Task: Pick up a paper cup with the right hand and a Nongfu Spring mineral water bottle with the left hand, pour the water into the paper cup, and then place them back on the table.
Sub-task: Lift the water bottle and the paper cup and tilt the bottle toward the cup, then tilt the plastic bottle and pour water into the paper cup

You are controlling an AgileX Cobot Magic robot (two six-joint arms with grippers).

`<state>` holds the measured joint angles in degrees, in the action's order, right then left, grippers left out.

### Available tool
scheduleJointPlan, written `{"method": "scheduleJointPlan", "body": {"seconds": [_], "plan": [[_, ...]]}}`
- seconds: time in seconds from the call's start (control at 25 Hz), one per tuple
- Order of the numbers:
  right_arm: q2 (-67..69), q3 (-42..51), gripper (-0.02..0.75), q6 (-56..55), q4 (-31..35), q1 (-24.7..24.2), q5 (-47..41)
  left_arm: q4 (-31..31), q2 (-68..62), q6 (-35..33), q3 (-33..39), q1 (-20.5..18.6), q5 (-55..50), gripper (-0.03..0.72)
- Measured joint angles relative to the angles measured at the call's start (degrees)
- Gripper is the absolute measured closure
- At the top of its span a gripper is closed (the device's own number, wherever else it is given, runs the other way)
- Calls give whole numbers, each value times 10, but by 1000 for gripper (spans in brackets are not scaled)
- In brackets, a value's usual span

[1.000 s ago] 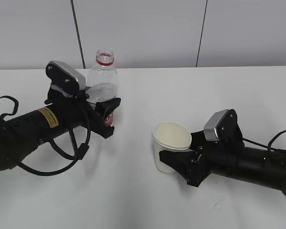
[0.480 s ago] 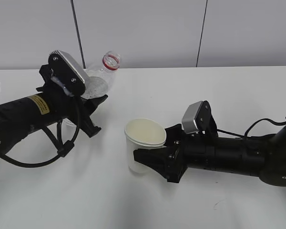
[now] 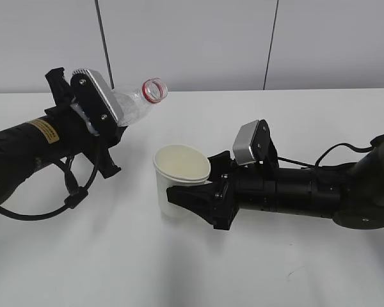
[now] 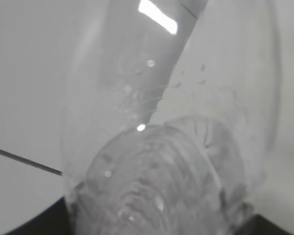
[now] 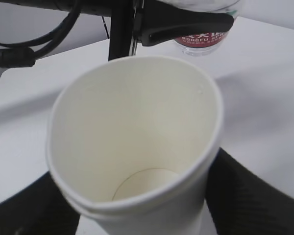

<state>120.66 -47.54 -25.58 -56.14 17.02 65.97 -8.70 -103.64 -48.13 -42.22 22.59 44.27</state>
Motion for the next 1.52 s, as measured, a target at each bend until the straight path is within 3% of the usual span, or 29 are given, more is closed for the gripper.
{"method": "scheduleJointPlan", "body": {"seconds": [0.4, 0.84, 1.52], "plan": [[1, -17, 215, 0, 0, 0, 0, 38, 0, -151, 0, 0, 51, 377], [1, -29, 215, 3, 41, 0, -13, 38, 0, -221, 0, 0, 53, 377], [1, -29, 237, 3, 42, 0, -19, 38, 0, -293, 0, 0, 56, 377]]}}
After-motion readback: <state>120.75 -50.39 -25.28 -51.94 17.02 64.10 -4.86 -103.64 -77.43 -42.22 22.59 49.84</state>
